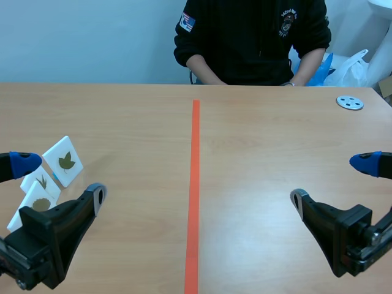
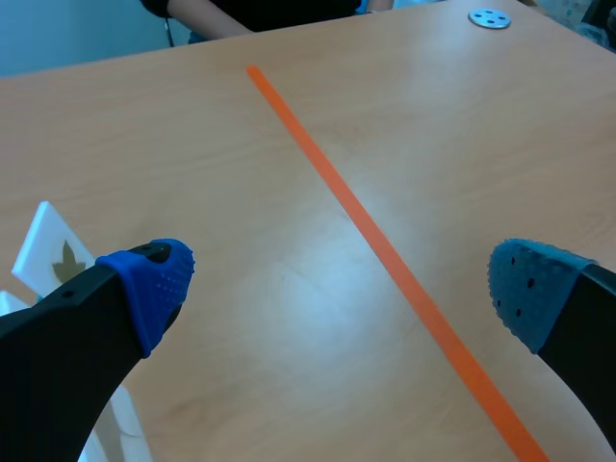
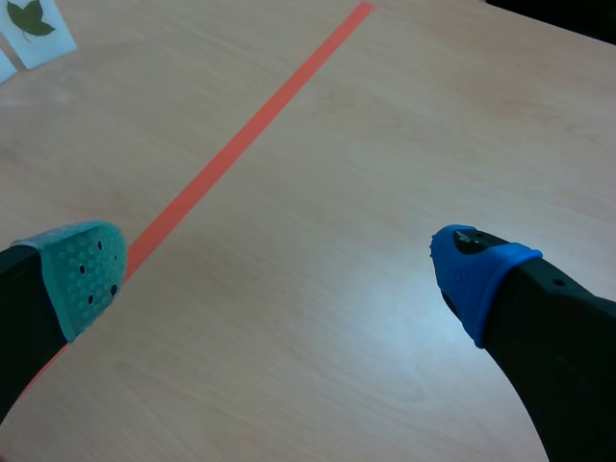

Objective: Sort the leaf by its shape. The table is split by an orange tape line. A compound leaf with several leaflets goes to the left side, a simple leaf with one blade goes to the right side. Return to the home posture when a red brick is placed on the table.

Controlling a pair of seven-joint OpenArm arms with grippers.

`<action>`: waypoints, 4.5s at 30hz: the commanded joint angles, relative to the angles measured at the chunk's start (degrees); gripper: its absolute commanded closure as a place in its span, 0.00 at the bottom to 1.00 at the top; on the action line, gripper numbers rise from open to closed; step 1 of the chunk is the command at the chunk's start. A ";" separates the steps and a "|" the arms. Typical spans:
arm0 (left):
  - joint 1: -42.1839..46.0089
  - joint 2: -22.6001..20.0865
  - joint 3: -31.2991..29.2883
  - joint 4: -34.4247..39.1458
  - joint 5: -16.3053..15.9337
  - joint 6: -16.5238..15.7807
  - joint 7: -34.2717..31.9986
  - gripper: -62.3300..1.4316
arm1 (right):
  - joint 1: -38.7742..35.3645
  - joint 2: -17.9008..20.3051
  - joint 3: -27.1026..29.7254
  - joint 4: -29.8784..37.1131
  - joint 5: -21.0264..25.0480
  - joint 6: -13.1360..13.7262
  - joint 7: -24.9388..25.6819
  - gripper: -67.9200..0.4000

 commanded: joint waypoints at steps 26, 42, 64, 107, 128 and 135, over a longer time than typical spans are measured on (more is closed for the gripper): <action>-1.16 0.22 7.19 -0.02 3.02 -5.03 1.60 0.00 | 0.81 0.31 0.74 0.04 0.52 -0.22 0.61 0.00; -1.33 0.24 7.19 -0.44 2.99 -5.07 1.38 0.00 | 5.16 0.35 0.17 -0.33 -0.07 1.33 -4.20 0.00; -3.23 0.26 7.17 -2.27 3.02 -4.48 0.94 0.00 | 23.85 0.28 -19.19 -17.38 -6.08 2.89 -1.55 0.00; -3.85 0.28 7.13 -5.49 2.99 -4.35 0.57 0.00 | 49.70 -14.93 -41.07 -49.07 -24.52 3.72 9.05 0.57; -3.85 0.28 7.13 -5.49 2.99 -4.35 0.55 0.00 | 45.75 -12.68 -33.33 -38.80 -22.88 4.83 7.56 0.92; -3.85 0.28 7.13 -5.49 2.99 -4.35 0.57 0.00 | 39.67 -9.03 -23.02 -28.13 -17.31 4.74 3.50 0.92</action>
